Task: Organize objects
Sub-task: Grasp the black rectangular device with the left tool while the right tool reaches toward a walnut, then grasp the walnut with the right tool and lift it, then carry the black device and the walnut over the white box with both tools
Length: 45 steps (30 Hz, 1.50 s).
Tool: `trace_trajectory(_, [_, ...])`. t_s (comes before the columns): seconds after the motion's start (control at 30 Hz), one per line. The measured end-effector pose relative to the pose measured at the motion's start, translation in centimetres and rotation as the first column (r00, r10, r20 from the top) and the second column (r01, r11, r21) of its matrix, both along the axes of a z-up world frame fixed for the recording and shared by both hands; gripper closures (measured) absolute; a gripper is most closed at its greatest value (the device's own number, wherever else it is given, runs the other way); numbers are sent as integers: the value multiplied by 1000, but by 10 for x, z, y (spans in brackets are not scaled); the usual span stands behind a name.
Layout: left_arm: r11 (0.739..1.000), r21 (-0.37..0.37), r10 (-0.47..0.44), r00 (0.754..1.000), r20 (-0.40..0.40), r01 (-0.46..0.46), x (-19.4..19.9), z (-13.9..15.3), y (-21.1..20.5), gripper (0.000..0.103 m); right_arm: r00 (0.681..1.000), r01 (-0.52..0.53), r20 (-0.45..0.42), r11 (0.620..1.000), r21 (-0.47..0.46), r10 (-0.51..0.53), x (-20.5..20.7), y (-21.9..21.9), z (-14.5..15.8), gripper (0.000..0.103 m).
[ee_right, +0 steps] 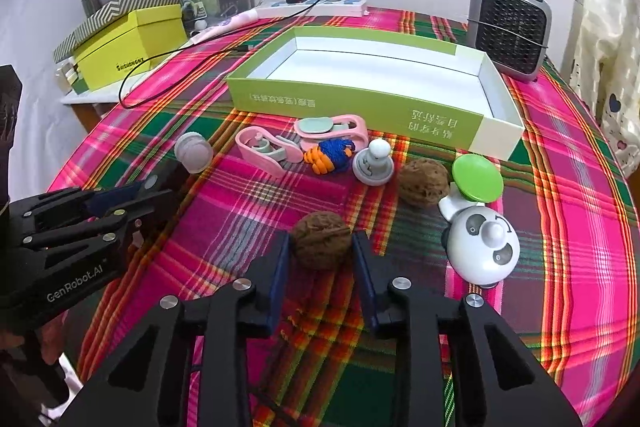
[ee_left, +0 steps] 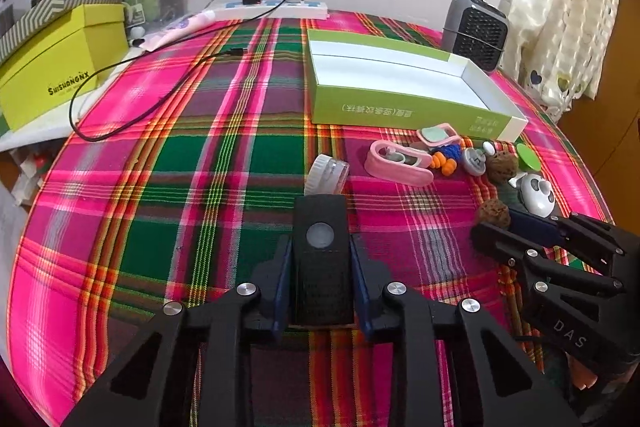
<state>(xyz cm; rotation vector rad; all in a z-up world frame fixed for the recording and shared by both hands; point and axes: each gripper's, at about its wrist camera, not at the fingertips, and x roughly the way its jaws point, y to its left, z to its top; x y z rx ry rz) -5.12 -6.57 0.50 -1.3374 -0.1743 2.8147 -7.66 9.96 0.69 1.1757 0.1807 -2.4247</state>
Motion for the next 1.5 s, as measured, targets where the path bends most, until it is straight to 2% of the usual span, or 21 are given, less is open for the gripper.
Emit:
trace_trajectory(0.3, [1000, -7, -9, 1000, -11, 9, 1, 6, 3, 78, 1000, -7, -12, 1000, -11, 6, 1, 0, 4, 71])
trace_trajectory(0.77, [999, -6, -52, 996, -77, 52, -18, 42, 11, 78, 999, -13, -50, 1000, -28, 12, -14, 3, 30, 71])
trace_trajectory(1.13, [997, 5, -82, 991, -109, 83, -65, 60, 13, 78, 998, -10, -64, 999, -33, 8, -54, 1, 47, 71])
trace_trajectory(1.5, [996, 10, -85, 993, -80, 86, -123, 56, 13, 78, 999, 3, -43, 1000, -27, -4, -115, -1, 48, 71])
